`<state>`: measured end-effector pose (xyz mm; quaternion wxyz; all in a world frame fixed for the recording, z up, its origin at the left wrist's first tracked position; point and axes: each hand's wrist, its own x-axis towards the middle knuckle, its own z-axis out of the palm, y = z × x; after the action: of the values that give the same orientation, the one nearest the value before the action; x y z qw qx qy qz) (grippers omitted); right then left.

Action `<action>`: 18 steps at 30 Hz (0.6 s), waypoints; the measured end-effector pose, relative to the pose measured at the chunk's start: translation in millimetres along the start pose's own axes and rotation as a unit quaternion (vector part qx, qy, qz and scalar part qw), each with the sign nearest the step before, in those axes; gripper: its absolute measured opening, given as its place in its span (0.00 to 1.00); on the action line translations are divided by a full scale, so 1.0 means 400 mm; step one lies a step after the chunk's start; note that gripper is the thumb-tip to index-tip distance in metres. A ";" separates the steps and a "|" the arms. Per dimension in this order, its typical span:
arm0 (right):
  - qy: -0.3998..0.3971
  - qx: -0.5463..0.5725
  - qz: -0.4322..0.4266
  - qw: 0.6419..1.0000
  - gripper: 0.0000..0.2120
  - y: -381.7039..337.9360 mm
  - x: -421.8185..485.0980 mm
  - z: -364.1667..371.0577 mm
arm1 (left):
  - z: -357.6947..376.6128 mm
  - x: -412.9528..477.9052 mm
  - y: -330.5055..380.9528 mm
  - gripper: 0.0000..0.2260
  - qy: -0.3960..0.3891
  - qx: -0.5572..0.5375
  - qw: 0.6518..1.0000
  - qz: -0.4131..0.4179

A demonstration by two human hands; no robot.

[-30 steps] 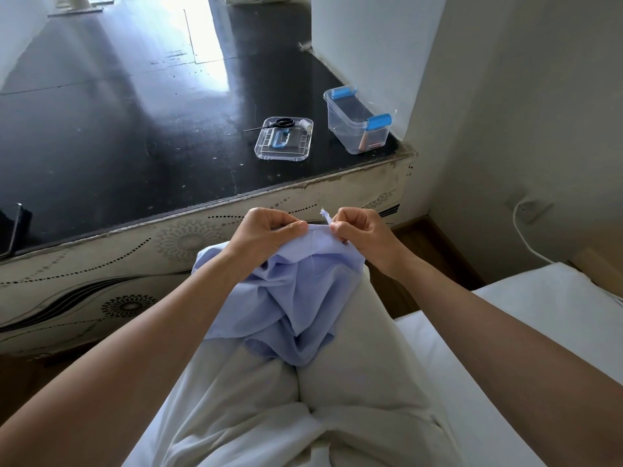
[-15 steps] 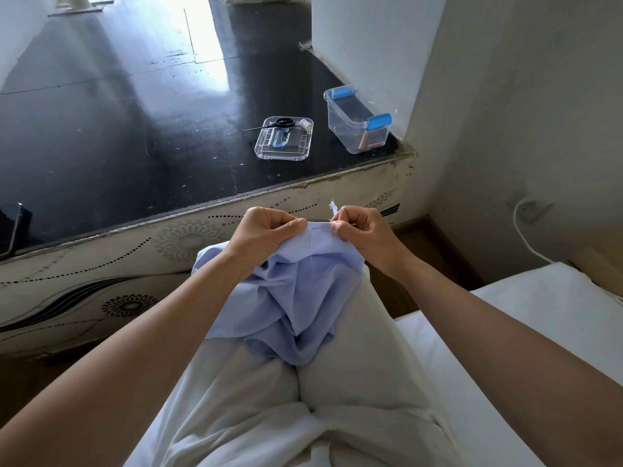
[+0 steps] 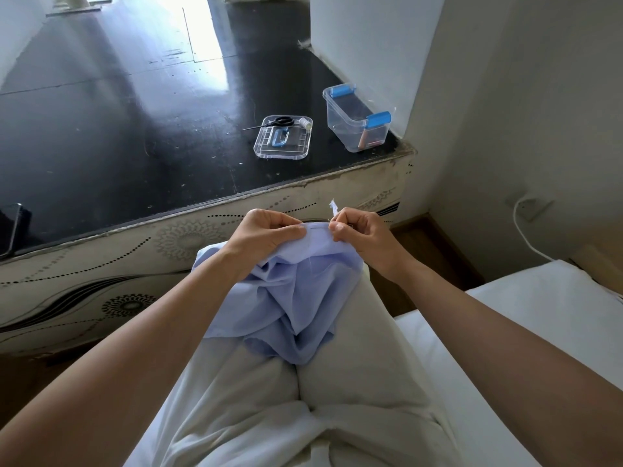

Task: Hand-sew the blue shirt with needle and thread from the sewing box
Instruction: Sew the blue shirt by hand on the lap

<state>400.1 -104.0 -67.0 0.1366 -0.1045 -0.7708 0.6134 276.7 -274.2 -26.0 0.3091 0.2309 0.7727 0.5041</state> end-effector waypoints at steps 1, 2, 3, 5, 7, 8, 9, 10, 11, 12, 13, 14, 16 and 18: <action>-0.008 0.007 0.008 1.000 0.12 -0.003 -0.003 -0.002 | -0.002 0.000 0.000 0.03 -0.007 -0.001 1.000 -0.001; -0.017 0.012 0.014 1.000 0.11 -0.006 -0.005 -0.003 | -0.003 0.000 0.001 0.04 -0.014 0.000 1.000 -0.001; -0.027 0.019 0.020 0.999 0.11 -0.008 -0.008 -0.004 | -0.004 -0.001 0.002 0.05 -0.019 -0.001 1.000 0.000; -0.043 0.038 0.030 0.998 0.12 -0.008 -0.008 -0.007 | -0.004 -0.004 0.005 0.05 -0.025 -0.010 1.000 0.004; -0.054 0.061 0.033 0.996 0.12 -0.006 -0.006 -0.009 | -0.007 -0.006 0.006 0.05 -0.035 -0.020 0.999 0.006; -0.059 0.069 0.036 0.995 0.13 -0.004 -0.004 -0.011 | -0.009 -0.007 0.006 0.05 -0.045 -0.025 0.999 0.008; -0.064 0.077 0.039 0.994 0.13 -0.004 -0.003 -0.012 | -0.011 -0.008 0.007 0.05 -0.058 -0.031 0.998 0.009; -0.071 0.084 0.043 0.993 0.14 -0.003 -0.002 -0.014 | -0.013 -0.009 0.007 0.05 -0.071 -0.035 0.997 0.011; -0.079 0.093 0.046 0.991 0.15 -0.003 -0.001 -0.015 | -0.016 -0.010 0.007 0.05 -0.081 -0.037 0.996 0.012; -0.087 0.103 0.047 0.990 0.17 -0.004 -0.001 -0.015 | -0.018 -0.011 0.006 0.05 -0.089 -0.039 0.995 0.013; -0.095 0.113 0.048 0.988 0.20 -0.005 -0.002 -0.015 | -0.020 -0.011 0.006 0.06 -0.098 -0.040 0.994 0.015; -0.103 0.122 0.050 0.986 0.23 -0.006 -0.001 -0.015 | -0.022 -0.011 0.005 0.06 -0.108 -0.041 0.993 0.019; -0.120 0.142 0.058 0.981 0.25 -0.008 0.000 -0.012 | -0.023 -0.012 0.006 0.07 -0.127 -0.043 0.991 0.026; -0.137 0.168 0.064 0.974 0.25 -0.010 0.002 -0.011 | -0.021 -0.013 0.011 0.07 -0.140 -0.053 0.989 0.022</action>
<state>400.9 -100.6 -61.9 0.0051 -0.0442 -0.6599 0.7501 274.8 -281.4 -18.2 0.4146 0.2990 0.6891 0.5136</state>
